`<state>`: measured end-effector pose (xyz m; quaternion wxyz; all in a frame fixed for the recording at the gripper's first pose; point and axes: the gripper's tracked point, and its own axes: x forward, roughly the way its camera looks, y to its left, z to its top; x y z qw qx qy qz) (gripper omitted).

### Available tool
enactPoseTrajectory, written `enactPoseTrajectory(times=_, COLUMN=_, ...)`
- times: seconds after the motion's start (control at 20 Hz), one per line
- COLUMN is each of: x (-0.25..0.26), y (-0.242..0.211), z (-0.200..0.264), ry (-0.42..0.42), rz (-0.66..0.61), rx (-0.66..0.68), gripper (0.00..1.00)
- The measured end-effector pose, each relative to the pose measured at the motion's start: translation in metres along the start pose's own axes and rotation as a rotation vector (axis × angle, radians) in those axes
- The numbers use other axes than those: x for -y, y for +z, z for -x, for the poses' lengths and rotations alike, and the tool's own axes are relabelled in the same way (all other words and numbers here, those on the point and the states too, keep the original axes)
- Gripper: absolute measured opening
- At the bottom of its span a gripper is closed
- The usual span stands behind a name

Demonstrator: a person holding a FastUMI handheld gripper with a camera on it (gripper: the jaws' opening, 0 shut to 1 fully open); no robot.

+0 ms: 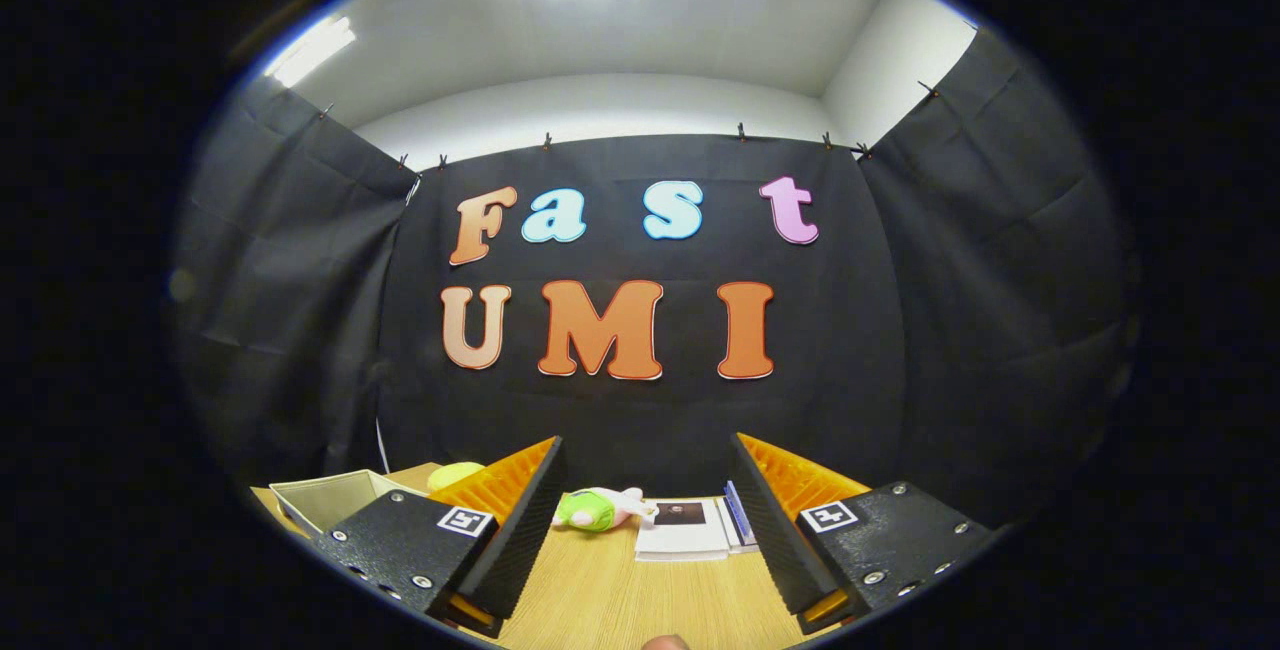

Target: Open the storage box then place both shoes into the box .Put the left shoe in first, then the right shoe, with the right side of both shoes facing outward in a uniform manner.

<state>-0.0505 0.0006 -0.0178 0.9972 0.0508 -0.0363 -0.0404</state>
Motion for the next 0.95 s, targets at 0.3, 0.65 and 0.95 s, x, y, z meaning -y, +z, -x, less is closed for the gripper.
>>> enactPoseTrajectory(times=0.3, x=0.007, y=-0.001, z=0.0, ry=-0.006, rz=0.013, rx=0.001, gripper=0.96)
enactPoseTrajectory(times=0.65, x=0.001, y=0.013, z=0.009, ry=0.027, rz=0.003, rx=0.013, gripper=0.96)
enactPoseTrajectory(times=0.95, x=0.001, y=0.008, z=0.013, ry=0.0, rz=0.003, rx=-0.003, gripper=0.96)
